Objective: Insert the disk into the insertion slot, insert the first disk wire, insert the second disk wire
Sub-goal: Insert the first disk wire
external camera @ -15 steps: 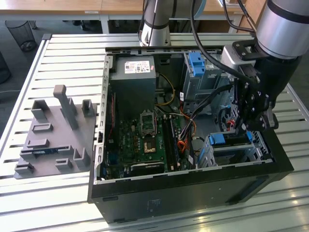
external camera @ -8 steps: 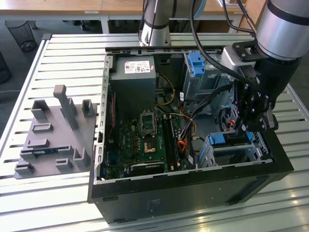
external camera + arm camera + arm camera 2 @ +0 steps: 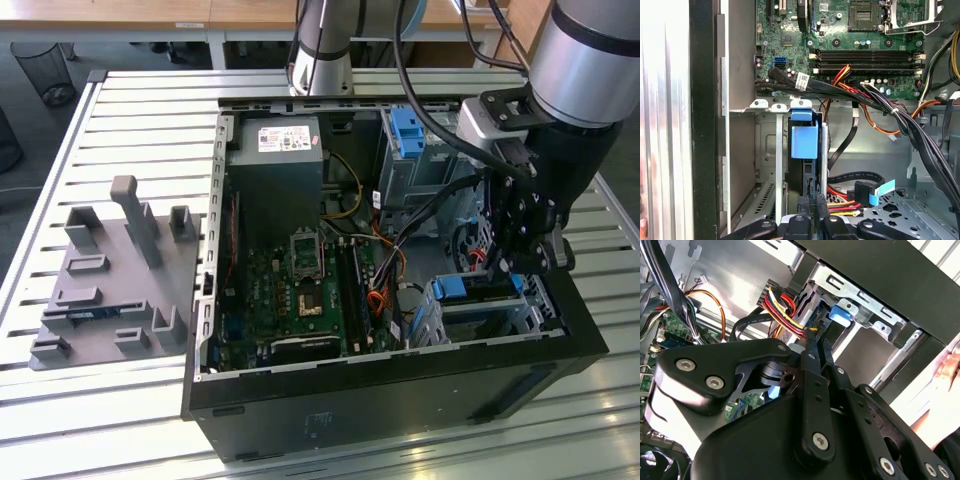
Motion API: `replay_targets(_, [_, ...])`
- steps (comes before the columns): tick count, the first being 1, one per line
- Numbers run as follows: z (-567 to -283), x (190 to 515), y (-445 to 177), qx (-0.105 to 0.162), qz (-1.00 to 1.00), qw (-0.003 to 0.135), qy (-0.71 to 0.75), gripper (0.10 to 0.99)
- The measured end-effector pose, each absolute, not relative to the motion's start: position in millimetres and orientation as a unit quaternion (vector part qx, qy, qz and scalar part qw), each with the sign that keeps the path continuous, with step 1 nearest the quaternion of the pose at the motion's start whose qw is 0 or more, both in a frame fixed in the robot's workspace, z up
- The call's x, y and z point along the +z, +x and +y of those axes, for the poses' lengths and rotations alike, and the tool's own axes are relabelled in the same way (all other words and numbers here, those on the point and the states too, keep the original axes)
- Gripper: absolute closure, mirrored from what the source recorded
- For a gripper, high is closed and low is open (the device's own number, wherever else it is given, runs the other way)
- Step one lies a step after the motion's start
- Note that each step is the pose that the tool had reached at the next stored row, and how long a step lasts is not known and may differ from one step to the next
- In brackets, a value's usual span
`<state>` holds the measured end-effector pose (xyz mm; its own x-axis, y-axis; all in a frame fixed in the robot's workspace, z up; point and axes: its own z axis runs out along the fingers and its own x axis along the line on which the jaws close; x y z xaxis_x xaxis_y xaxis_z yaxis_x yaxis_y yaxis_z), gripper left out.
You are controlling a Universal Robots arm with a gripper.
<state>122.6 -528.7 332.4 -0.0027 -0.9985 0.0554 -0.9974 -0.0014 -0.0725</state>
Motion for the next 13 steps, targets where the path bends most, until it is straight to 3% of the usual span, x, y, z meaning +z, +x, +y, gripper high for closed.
replay_targets(13, [-528.7,329.8,122.6,-0.045,0.707,0.006,-0.706,0.922])
